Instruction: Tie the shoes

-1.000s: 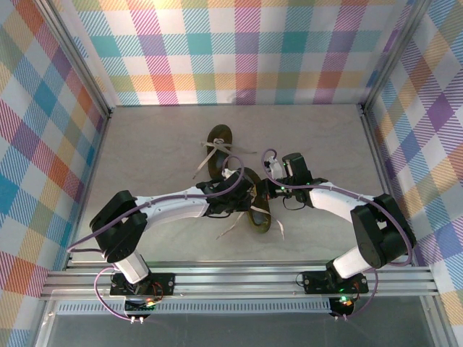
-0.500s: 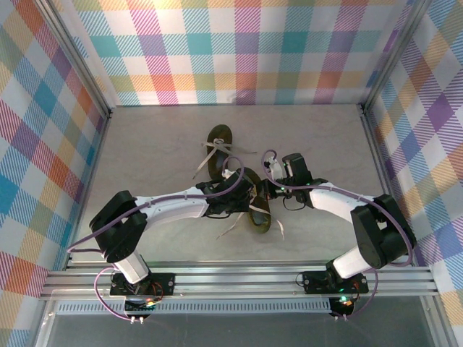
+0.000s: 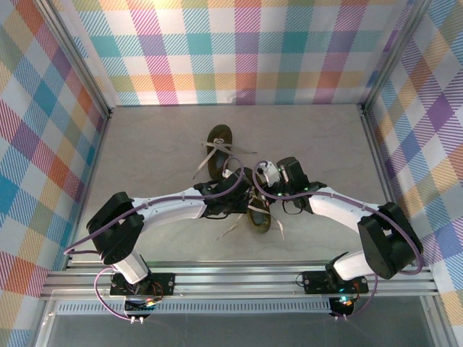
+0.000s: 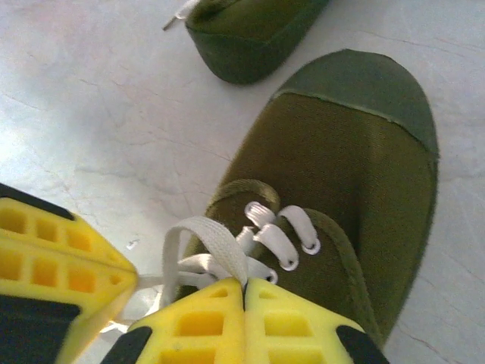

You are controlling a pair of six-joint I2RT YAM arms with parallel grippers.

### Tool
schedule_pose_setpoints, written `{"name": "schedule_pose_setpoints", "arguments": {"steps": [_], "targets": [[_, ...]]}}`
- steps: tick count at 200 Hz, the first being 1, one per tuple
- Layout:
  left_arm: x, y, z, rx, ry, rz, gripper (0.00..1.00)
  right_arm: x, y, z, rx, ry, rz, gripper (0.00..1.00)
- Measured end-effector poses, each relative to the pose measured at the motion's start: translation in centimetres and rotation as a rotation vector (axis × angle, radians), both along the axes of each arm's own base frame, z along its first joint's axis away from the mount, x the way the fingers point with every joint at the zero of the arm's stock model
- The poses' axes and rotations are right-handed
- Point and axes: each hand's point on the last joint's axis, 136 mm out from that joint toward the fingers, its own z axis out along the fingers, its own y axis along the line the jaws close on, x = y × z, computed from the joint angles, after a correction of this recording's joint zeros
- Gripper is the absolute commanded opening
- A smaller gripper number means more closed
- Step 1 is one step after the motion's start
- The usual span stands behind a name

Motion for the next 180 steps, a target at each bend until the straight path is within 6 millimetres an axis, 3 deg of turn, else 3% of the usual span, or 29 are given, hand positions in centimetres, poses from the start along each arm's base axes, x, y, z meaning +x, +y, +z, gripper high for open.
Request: {"name": "schedule_pose_setpoints", "arguments": {"steps": [60,140,180], "targets": [[-0.2,0.8,-0.3,0.058,-0.028,-0.101,0.0,0.7,-1.5,-0.9,-0.076,-0.004,-0.075,0.0],[0.9,3.4,-1.1,0.204,-0.074,-0.111,0.0,0.4,-1.3,-1.1,-0.083,0.006,-0.068,0.0],[0.8,4.1,-2.5,0.258,-0.042,-0.117,0.0,0.2,-1.2,-1.2,-0.074,0.017,-0.056,0.0]]}}
